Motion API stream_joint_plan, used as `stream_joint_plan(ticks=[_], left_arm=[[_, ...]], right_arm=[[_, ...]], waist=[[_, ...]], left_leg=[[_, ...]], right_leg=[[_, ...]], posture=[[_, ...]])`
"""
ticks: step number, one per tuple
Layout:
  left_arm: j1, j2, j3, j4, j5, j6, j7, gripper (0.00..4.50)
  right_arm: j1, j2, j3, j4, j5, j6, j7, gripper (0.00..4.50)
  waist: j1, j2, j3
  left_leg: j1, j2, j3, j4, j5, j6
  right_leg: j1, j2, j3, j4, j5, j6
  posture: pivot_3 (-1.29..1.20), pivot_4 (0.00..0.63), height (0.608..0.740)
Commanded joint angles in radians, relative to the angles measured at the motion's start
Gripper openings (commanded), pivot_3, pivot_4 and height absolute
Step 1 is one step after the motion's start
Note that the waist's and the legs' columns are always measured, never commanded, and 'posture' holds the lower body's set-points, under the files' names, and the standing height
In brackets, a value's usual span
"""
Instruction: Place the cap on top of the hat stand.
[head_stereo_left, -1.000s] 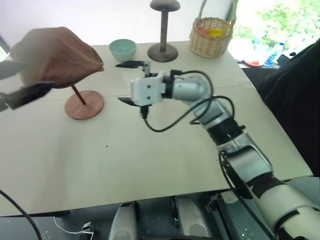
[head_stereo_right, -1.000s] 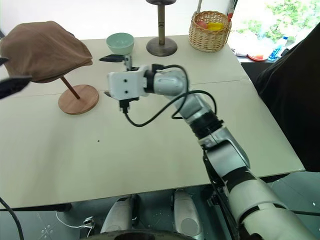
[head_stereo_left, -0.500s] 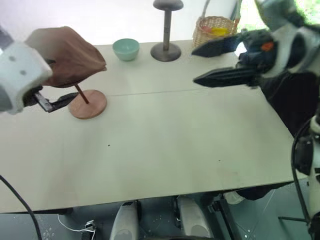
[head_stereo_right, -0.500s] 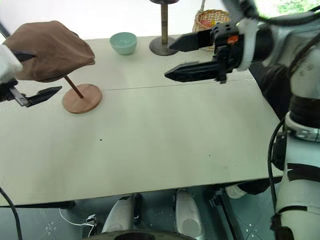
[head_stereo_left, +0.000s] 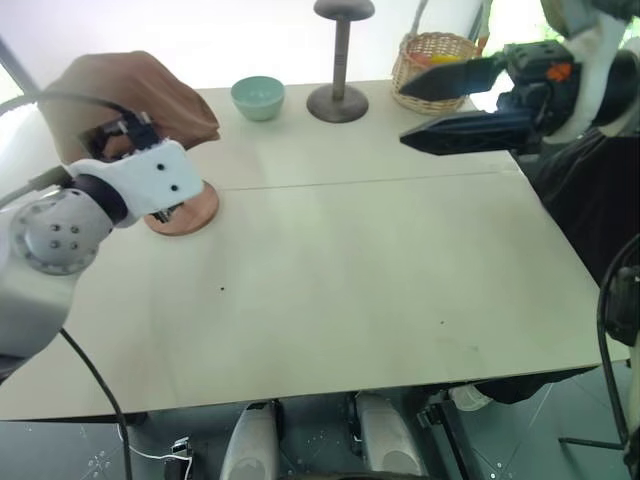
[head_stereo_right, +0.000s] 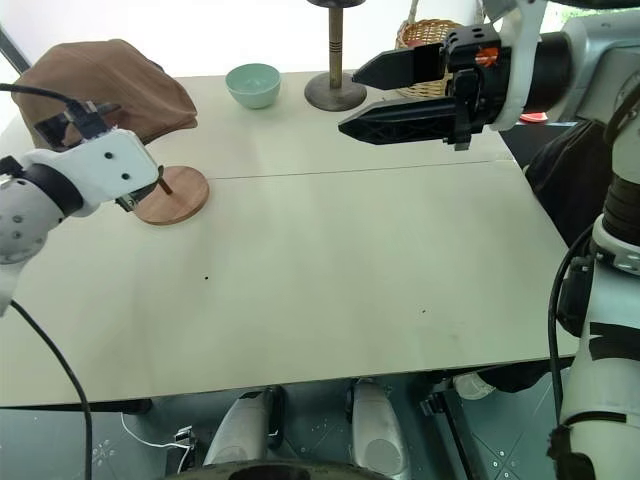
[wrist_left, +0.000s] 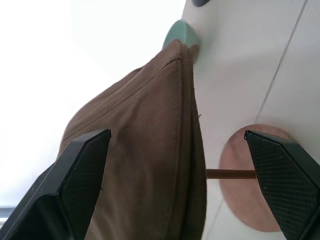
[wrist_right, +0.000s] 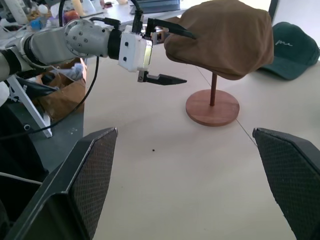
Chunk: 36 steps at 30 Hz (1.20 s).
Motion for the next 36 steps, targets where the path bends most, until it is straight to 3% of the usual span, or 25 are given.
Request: stream_joint_plan(ticks=[1,4,6,8,14,20,24,30,36], left_arm=[[-0.054,-0.036,-0.042,0.02,0.121,0.009,0.012,4.5],[-0.068,-0.067,-0.075,0.04,0.191,0.006,-0.01,4.5],[-0.072,-0.085,-0.079,0.042,0.217,0.001,-0.03,3.96],[-0.076,-0.103,-0.073,0.042,0.241,0.0,-0.045,3.22],[-0.073,-0.128,-0.037,0.054,0.297,-0.028,-0.078,0.05],[-0.055,-0.144,0.021,0.067,0.326,-0.094,-0.075,0.01],[-0.016,-0.142,0.127,0.096,0.299,-0.24,-0.05,0.01],[0.053,-0.107,0.351,0.244,0.173,-0.651,-0.056,0.01],[0.174,-0.083,0.588,0.494,-0.044,-1.15,-0.158,0.01]], right_arm=[[-0.009,-0.011,-0.03,-0.028,0.02,-0.016,-0.017,4.45],[-0.011,-0.004,-0.04,-0.03,0.036,-0.01,-0.04,4.45],[-0.01,-0.005,-0.041,-0.033,0.045,-0.009,-0.048,4.5],[-0.007,-0.006,-0.039,-0.035,0.048,-0.012,-0.057,4.5],[0.0,-0.005,-0.037,-0.041,0.062,-0.01,-0.074,4.5],[0.01,-0.005,-0.033,-0.045,0.071,-0.021,-0.082,4.5],[0.026,-0.011,-0.027,-0.051,0.068,-0.037,-0.077,4.5],[0.044,-0.011,-0.007,-0.04,0.051,-0.076,-0.063,4.5],[0.035,-0.003,0.006,-0.023,0.046,-0.096,-0.055,4.5]], waist=[[0.0,0.0,0.0],[-0.003,0.0,0.0],[-0.003,0.0,0.0],[-0.002,0.0,0.0],[-0.001,0.0,0.0],[-0.001,0.0,0.0],[-0.003,0.0,0.0],[-0.002,0.0,0.0],[-0.005,0.0,0.0]], left_leg=[[0.0,0.0,0.0,0.0,0.0,0.0],[-0.001,0.0,0.0,0.0,0.0,0.0],[-0.001,0.0,-0.001,0.0,0.0,0.0],[-0.001,0.0,-0.001,0.001,0.0,0.0],[-0.001,0.0,-0.001,0.001,0.0,0.0],[-0.002,0.0,-0.001,0.003,0.0,0.001],[-0.003,0.0,-0.001,0.005,0.0,0.001],[-0.003,0.0,-0.001,0.006,0.0,0.001],[-0.003,0.001,0.0,0.006,-0.001,0.001]], right_leg=[[0.0,0.0,0.0,0.0,0.0,0.0],[0.0,0.0,0.0,0.0,0.0,0.001],[0.0,0.0,0.0,0.001,0.0,0.002],[0.0,0.0,0.0,0.001,0.0,0.002],[0.0,0.0,0.0,0.001,0.0,0.001],[0.0,0.0,0.0,0.002,0.0,0.002],[0.0,0.0,0.0,0.002,0.0,0.002],[0.0,0.0,0.0,0.002,0.0,0.002],[0.0,-0.001,-0.001,0.002,0.0,0.001]], posture=[[0.0,0.15,0.74],[0.0,0.15,0.74],[0.0,0.15,0.74],[0.0,0.15,0.74],[0.0,0.15,0.74],[0.0,0.15,0.74],[0.0,0.15,0.74],[0.0,0.15,0.74],[0.0,0.15,0.74]])
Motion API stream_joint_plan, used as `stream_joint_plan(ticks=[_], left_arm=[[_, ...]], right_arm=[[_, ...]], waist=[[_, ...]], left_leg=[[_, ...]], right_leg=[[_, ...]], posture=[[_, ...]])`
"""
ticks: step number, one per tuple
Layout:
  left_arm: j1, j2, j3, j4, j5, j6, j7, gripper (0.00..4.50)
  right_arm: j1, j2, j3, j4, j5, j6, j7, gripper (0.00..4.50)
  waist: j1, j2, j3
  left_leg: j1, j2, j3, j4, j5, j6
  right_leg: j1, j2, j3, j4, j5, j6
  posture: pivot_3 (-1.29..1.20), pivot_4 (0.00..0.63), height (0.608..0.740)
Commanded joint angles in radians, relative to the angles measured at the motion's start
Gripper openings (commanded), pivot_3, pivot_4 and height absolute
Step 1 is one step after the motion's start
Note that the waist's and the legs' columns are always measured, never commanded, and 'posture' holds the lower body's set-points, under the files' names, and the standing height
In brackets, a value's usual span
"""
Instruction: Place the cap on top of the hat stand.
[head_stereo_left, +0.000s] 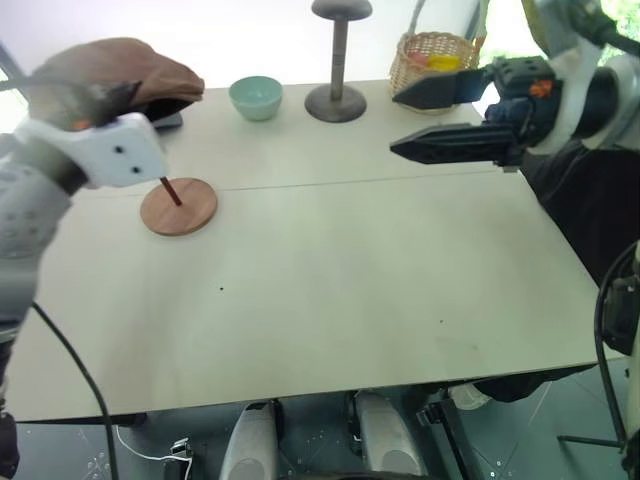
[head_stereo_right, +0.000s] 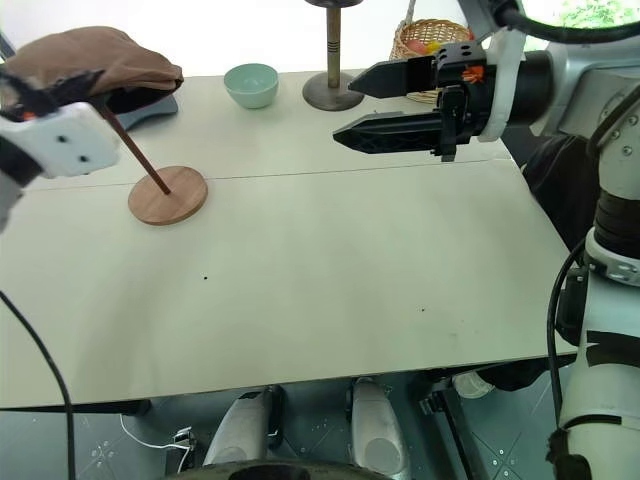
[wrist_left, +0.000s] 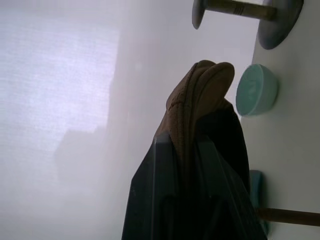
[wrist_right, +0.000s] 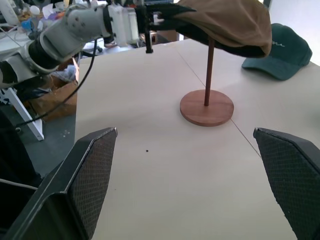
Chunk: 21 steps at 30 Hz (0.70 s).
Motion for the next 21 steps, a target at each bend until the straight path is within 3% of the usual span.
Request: stream_joint_plan(ticks=[1,5,10,18,21], left_arm=[[0.037,0.04,0.154,0.136,-0.135,-0.307,-0.074,0.01],[0.004,0.089,0.169,0.399,-0.242,-0.603,-0.163,0.01],[-0.103,0.131,0.018,0.695,-0.268,-0.914,-0.284,0.01],[-0.224,0.146,-0.101,0.969,-0.275,-1.102,-0.343,0.01],[-0.223,0.143,-0.107,0.995,-0.281,-1.109,-0.333,1.17]], right_arm=[[-0.025,-0.005,-0.012,-0.004,0.001,-0.02,0.007,4.5],[-0.034,-0.01,-0.001,0.012,-0.006,-0.031,0.024,4.5],[-0.077,-0.006,0.016,0.044,-0.017,-0.04,0.045,4.5],[-0.105,-0.004,0.03,0.037,-0.018,-0.035,0.079,4.5],[-0.111,0.003,0.036,0.05,-0.027,-0.041,0.083,4.5]], waist=[[0.001,0.0,0.0],[0.003,0.0,0.0],[0.009,0.001,0.0],[0.006,0.001,0.0],[0.004,0.001,0.0]], left_leg=[[0.0,0.0,0.0,0.0,0.0,0.0],[0.0,0.0,0.001,0.0,0.0,0.0],[0.0,0.0,0.002,0.001,0.0,0.0],[-0.001,0.0,0.002,0.001,0.0,0.0],[-0.001,0.0,0.002,0.001,0.0,0.0]], right_leg=[[0.0,0.0,0.0,0.0,0.0,0.0],[0.0,-0.001,0.0,0.0,0.0,-0.001],[0.0,-0.002,-0.001,0.0,0.0,-0.001],[0.0,-0.002,-0.001,0.0,0.001,0.002],[0.0,-0.002,-0.001,0.0,0.002,0.002]], posture=[[0.0,0.15,0.74],[0.0,0.15,0.74],[0.0,0.15,0.74],[0.0,0.15,0.74],[0.0,0.15,0.74]])
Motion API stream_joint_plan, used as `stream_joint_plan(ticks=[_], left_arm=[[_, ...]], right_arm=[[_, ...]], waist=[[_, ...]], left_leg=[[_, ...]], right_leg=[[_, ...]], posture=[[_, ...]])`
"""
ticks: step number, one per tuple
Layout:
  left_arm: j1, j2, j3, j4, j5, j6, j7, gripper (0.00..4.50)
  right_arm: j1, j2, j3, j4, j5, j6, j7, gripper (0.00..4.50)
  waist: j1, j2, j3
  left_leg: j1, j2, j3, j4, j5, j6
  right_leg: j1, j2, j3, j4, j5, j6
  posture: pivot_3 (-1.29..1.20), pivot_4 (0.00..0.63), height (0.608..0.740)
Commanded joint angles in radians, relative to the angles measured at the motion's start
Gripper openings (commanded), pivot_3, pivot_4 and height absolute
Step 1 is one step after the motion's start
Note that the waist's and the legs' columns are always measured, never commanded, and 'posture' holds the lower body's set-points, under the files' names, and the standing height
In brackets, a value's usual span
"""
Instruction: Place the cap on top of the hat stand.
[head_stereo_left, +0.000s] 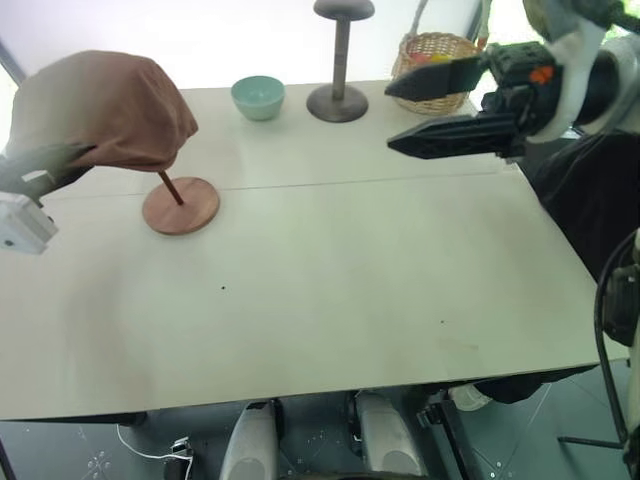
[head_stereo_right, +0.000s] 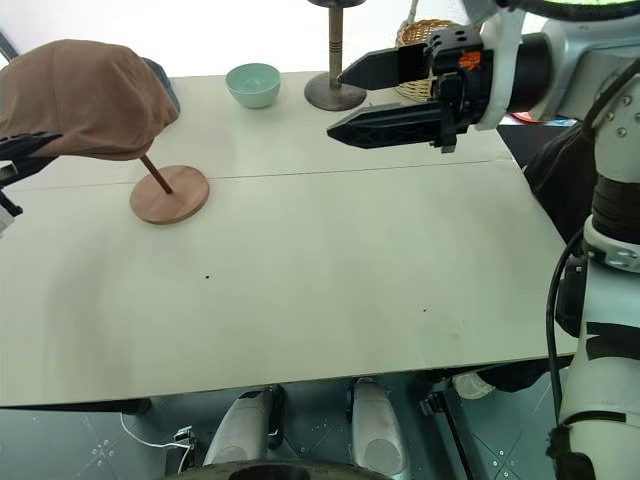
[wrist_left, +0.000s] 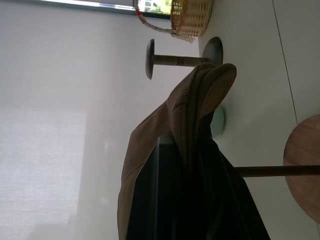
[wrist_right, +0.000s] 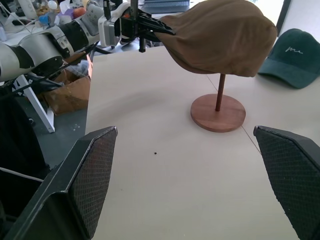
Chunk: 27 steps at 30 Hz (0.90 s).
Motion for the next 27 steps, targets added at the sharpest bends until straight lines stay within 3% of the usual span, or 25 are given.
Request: stream_joint_plan(ticks=[1,5,6,8,14,18,24,27], left_arm=[[-0.009,0.028,0.011,0.021,-0.034,-0.018,0.015,1.63],[0.053,0.043,0.076,-0.015,0.051,0.054,0.102,3.77],[0.091,0.048,0.106,-0.05,0.094,0.091,0.138,4.13],[0.187,0.036,0.189,-0.173,0.163,0.196,0.206,4.13],[0.496,-0.182,0.454,-0.81,0.41,0.786,0.297,4.13],[0.528,-0.294,0.432,-1.064,0.545,1.091,0.295,4.13],[0.483,-0.389,0.336,-1.19,0.673,1.361,0.324,4.13],[0.448,-0.41,0.305,-1.211,0.698,1.435,0.344,3.23]], right_arm=[[-0.046,0.001,-0.013,0.005,-0.004,-0.02,0.007,4.5],[-0.045,0.01,-0.016,0.006,-0.003,-0.016,0.001,4.5],[-0.044,0.014,-0.018,0.007,-0.002,-0.015,-0.001,4.5],[-0.042,0.021,-0.025,0.008,0.0,-0.011,-0.009,4.5],[-0.034,0.039,-0.041,0.025,0.006,-0.006,-0.04,4.5],[-0.022,0.047,-0.056,0.016,0.021,0.007,-0.059,4.5],[-0.004,0.048,-0.075,-0.005,0.039,0.028,-0.089,4.5],[-0.001,0.049,-0.083,-0.009,0.046,0.038,-0.105,4.5]], waist=[[-0.002,0.0,0.0],[-0.003,0.0,0.0],[-0.007,0.0,0.0],[-0.008,0.001,0.0],[-0.004,0.001,0.0],[0.001,0.001,0.0],[0.001,0.001,0.0],[0.001,0.001,0.0]], left_leg=[[0.0,0.0,0.0,0.0,0.0,0.0],[0.0,0.0,0.0,0.0,0.0,0.0],[0.0,0.0,0.0,0.0,0.0,0.0],[0.0,0.0,0.0,-0.001,0.0,0.0],[0.0,0.001,0.001,-0.001,0.0,0.0],[-0.001,0.0,0.0,0.0,0.0,0.0],[0.0,0.0,0.0,0.001,0.0,0.0],[-0.001,0.0,-0.001,0.001,0.0,0.0]], right_leg=[[0.0,0.0,0.0,0.0,0.0,0.0],[0.0,0.0,0.0,0.0,0.0,0.001],[0.0,0.0,0.0,0.0,0.0,0.001],[0.0,0.0,0.0,0.0,0.0,0.001],[-0.001,-0.001,0.0,0.0,-0.001,-0.002],[-0.001,0.0,0.0,0.0,-0.001,-0.002],[0.0,0.0,0.0,0.001,0.0,0.0],[0.0,0.001,0.0,0.001,0.0,0.0]], posture=[[0.0,0.15,0.74],[0.0,0.15,0.74],[0.0,0.15,0.74],[0.0,0.15,0.74],[0.0,0.15,0.74],[0.0,0.15,0.74],[0.0,0.15,0.74],[0.0,0.15,0.74]])
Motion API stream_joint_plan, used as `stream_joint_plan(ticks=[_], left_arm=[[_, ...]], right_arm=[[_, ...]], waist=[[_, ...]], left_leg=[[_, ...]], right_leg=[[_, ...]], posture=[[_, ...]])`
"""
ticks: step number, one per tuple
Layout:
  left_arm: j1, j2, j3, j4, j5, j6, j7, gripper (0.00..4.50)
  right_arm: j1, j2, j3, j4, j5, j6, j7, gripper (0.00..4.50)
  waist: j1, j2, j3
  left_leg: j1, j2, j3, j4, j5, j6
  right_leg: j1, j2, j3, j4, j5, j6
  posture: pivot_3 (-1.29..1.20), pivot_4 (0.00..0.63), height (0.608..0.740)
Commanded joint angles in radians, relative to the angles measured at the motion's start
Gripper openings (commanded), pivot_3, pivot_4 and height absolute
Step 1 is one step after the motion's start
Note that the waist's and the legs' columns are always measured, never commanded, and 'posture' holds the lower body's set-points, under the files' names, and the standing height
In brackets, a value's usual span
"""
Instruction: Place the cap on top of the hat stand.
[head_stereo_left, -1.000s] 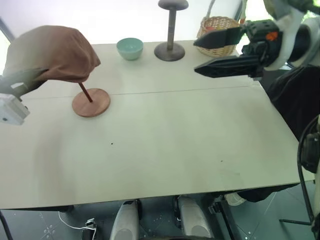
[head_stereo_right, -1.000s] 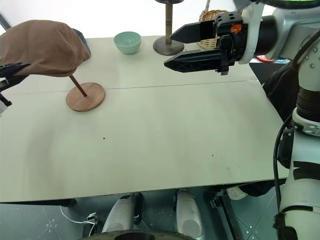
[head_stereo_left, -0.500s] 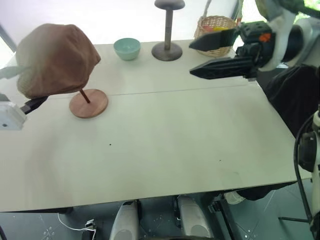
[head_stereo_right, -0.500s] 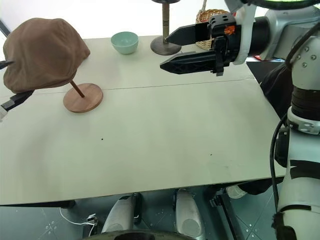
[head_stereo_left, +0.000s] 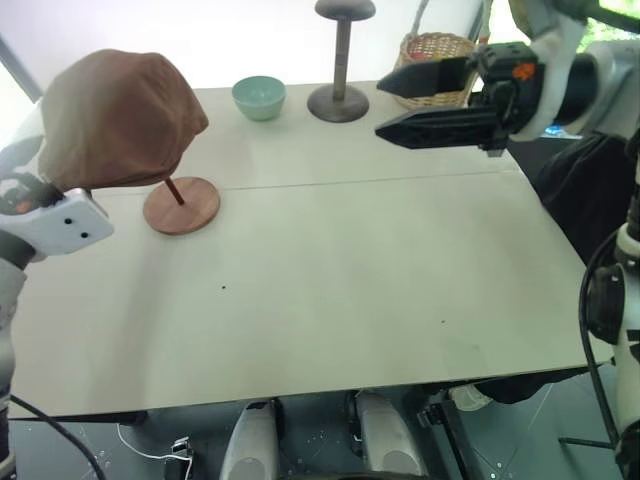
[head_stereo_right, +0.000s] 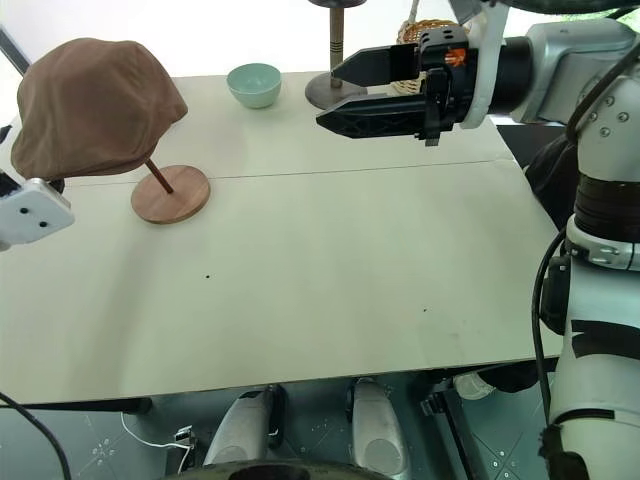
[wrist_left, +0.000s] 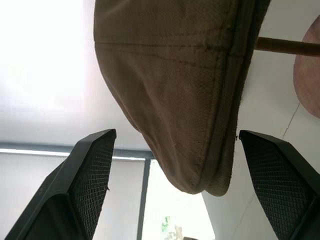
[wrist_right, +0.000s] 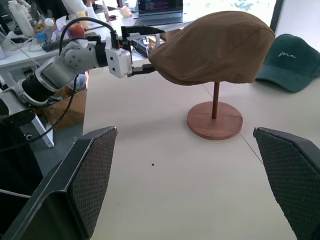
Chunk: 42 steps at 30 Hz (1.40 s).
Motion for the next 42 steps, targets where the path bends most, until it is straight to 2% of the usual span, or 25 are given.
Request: stream_joint_plan(ticks=[1,6,8,15,18,22,25,29,33,38,40,42], left_arm=[[-0.037,0.003,-0.011,-0.06,0.032,0.075,0.034,2.74],[-0.048,0.042,0.015,-0.003,-0.033,0.01,0.073,0.13],[-0.049,0.058,0.047,0.046,-0.077,-0.056,0.111,0.01],[-0.01,0.197,0.093,0.358,-0.251,-0.497,0.17,0.01],[-0.027,0.246,0.061,0.481,-0.258,-0.575,0.188,0.01],[-0.045,0.265,0.028,0.544,-0.27,-0.613,0.202,0.01],[-0.038,0.252,0.023,0.531,-0.297,-0.611,0.191,1.16],[0.034,0.245,0.063,0.462,-0.353,-0.57,0.134,3.09],[0.177,0.227,0.165,0.321,-0.494,-0.491,0.001,3.09],[0.413,0.171,0.319,0.08,-0.73,-0.194,-0.238,3.09],[0.479,0.17,0.442,0.007,-0.913,0.045,-0.338,3.09],[0.49,0.21,0.574,0.005,-1.119,0.345,-0.403,3.09]], right_arm=[[-0.011,-0.009,-0.048,-0.033,0.025,0.007,-0.018,4.5],[-0.004,-0.013,-0.052,-0.04,0.033,0.009,-0.026,4.5],[0.002,-0.015,-0.053,-0.042,0.033,0.007,-0.027,4.5],[0.013,-0.018,-0.056,-0.046,0.029,0.002,-0.036,4.5],[0.013,-0.018,-0.06,-0.055,0.031,0.009,-0.048,4.5],[0.015,-0.022,-0.065,-0.07,0.036,0.014,-0.054,4.5],[0.017,-0.027,-0.066,-0.074,0.033,0.014,-0.056,4.5],[0.022,-0.033,-0.056,-0.073,0.021,-0.002,-0.047,4.5],[0.021,-0.032,-0.048,-0.05,0.011,-0.02,-0.033,4.5],[0.022,-0.023,-0.027,-0.014,-0.014,-0.056,-0.01,4.5],[0.021,-0.021,-0.014,0.006,-0.029,-0.075,0.006,4.5],[0.015,-0.021,-0.002,0.029,-0.043,-0.094,0.027,4.5]], waist=[[0.0,0.0,0.0],[0.0,0.0,0.0],[0.0,0.0,0.0],[-0.001,0.0,0.0],[-0.003,0.0,0.0],[-0.003,0.0,0.0],[-0.004,0.0,0.0],[-0.006,0.0,0.0],[-0.01,0.001,0.0],[-0.01,0.001,0.0],[-0.01,0.0,0.0],[-0.008,0.0,0.0]], left_leg=[[0.0,0.0,0.0,0.0,0.0,0.0],[0.0,0.0,0.0,0.0,0.0,0.0],[0.0,0.0,-0.001,0.0,0.0,0.0],[0.0,0.0,0.0,0.0,0.0,0.0],[0.0,0.0,0.0,0.0,0.0,0.0],[0.0,0.0,0.0,0.0,0.0,0.0],[0.0,0.0,0.0,0.0,0.0,0.0],[0.0,0.0,0.001,-0.001,0.0,0.0],[0.0,0.001,0.001,-0.003,0.0,0.0],[0.0,0.001,0.002,-0.004,0.0,0.0],[-0.001,0.001,0.002,-0.004,0.0,0.0],[-0.001,0.001,0.002,-0.004,0.0,0.0]], right_leg=[[0.0,0.0,0.0,0.0,0.0,0.0],[0.0,0.0,0.0,0.0,0.0,0.0],[0.0,0.0,0.0,0.0,0.0,-0.001],[0.0,-0.001,0.0,0.0,-0.001,-0.003],[0.0,-0.001,0.0,0.0,-0.001,-0.003],[0.0,-0.002,0.0,-0.001,-0.001,-0.003],[0.0,-0.002,0.0,-0.001,-0.001,-0.003],[0.0,-0.002,0.0,-0.001,-0.001,-0.003],[-0.002,-0.002,0.0,-0.001,-0.001,-0.003],[-0.003,-0.002,0.001,-0.002,-0.002,-0.003],[-0.004,-0.002,0.001,-0.001,-0.002,-0.003],[-0.004,-0.001,0.001,-0.001,-0.002,-0.004]], posture=[[0.0,0.15,0.74],[0.0,0.15,0.74],[0.0,0.15,0.74],[0.0,0.15,0.74],[0.0,0.15,0.74],[0.0,0.15,0.74],[0.0,0.15,0.74],[0.0,0.15,0.74],[0.0,0.15,0.74],[0.0,0.15,0.74],[0.0,0.15,0.74],[0.0,0.15,0.74]])
